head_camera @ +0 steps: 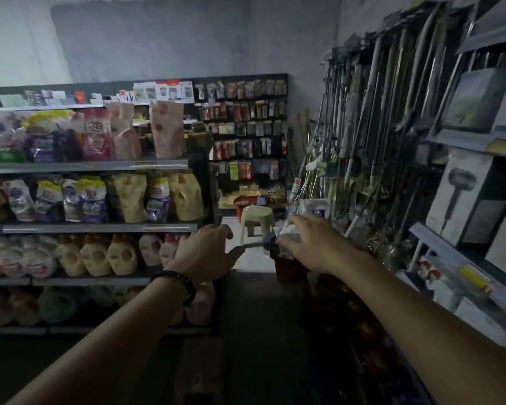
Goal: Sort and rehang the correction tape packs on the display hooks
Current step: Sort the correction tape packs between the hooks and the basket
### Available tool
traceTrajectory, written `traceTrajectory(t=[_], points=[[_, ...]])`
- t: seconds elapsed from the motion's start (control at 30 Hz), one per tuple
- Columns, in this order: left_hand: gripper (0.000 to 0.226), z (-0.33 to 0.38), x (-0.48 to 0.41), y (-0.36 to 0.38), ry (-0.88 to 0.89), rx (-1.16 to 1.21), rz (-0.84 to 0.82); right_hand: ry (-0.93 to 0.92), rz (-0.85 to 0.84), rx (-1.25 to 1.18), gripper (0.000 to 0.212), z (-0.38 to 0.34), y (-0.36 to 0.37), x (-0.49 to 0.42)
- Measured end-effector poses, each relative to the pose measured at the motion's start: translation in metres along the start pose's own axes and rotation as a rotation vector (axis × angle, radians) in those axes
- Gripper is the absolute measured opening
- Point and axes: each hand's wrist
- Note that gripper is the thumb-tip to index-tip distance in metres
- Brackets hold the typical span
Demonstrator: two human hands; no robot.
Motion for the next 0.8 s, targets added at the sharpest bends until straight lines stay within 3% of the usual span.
traceTrajectory(t=[0.47, 0.8], points=[[0.049, -0.020, -0.300, 0.002, -0.065, -0.018, -0.013, -0.009, -0.021, 0.011, 0.064, 0.128, -0.039, -0.308], [0.044, -0.083, -0.512, 0.027, -0.121, -0.026, -0.034, -0.035, -0.045, 0.056, 0.067, 0.162, -0.037, -0.532]])
Point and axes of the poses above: each hand's wrist, its own x-axis away from the middle knuckle, its own y-axis out of the palm, z = x × y, and after that the axes turned 12 degrees about -z, right-handed
